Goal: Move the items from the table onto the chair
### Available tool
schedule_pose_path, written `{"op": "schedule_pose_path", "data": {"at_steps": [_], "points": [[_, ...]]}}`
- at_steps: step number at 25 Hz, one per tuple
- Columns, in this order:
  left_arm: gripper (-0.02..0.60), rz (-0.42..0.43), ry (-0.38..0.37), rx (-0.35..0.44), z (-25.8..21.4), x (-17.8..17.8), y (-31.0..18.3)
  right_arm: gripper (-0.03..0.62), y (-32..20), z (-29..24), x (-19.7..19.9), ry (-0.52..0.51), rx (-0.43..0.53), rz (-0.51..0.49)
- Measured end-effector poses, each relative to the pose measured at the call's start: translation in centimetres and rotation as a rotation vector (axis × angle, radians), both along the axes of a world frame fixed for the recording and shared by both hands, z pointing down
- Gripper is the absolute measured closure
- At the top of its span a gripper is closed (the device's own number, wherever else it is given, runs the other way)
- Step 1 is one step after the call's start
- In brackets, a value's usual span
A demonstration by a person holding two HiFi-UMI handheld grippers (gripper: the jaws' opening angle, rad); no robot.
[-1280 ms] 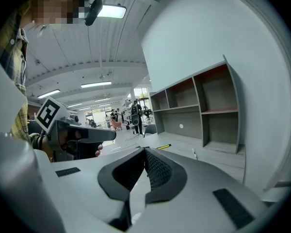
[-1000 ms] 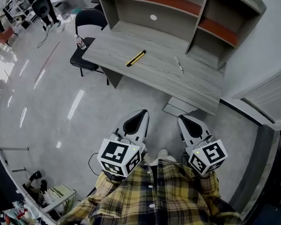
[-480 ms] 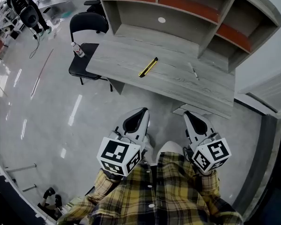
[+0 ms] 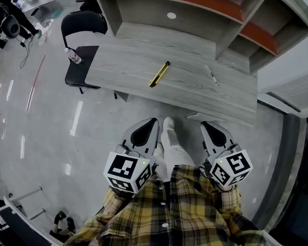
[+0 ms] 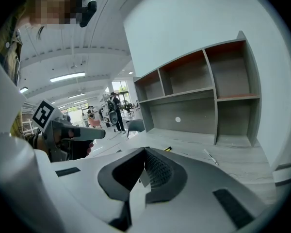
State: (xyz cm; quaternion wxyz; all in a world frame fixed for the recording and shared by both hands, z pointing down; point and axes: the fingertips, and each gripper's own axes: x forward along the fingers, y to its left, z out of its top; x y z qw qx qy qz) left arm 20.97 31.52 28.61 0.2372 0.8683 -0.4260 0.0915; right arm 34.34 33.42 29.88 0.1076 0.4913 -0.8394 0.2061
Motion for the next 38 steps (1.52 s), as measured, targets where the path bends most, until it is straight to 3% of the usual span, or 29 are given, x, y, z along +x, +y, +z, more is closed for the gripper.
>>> {"op": "schedule_pose_path", "data": {"at_steps": [8, 18, 31, 38], "points": [[0.578, 0.002, -0.009, 0.013, -0.3, 0.1, -8.4, 0.576, -9.4, -1.3, -0.4, -0.008, 0.044, -0.017], [0.578, 0.036, -0.038, 0.049, -2.3, 3.7, -19.1, 0.576, -19.7, -3.1, 2.9, -0.026, 0.072, -0.004], [0.578, 0.142, -0.095, 0.018, -1.2, 6.2, -24.7, 0.576, -23.6, -3.1, 5.0, -0.031, 0.058, 0.09], [0.578, 0.193, -0.126, -0.041, 1.4, 6.1, -26.3, 0.576, -24.3, -2.2, 4.9, -0.04, 0.027, 0.146]]}}
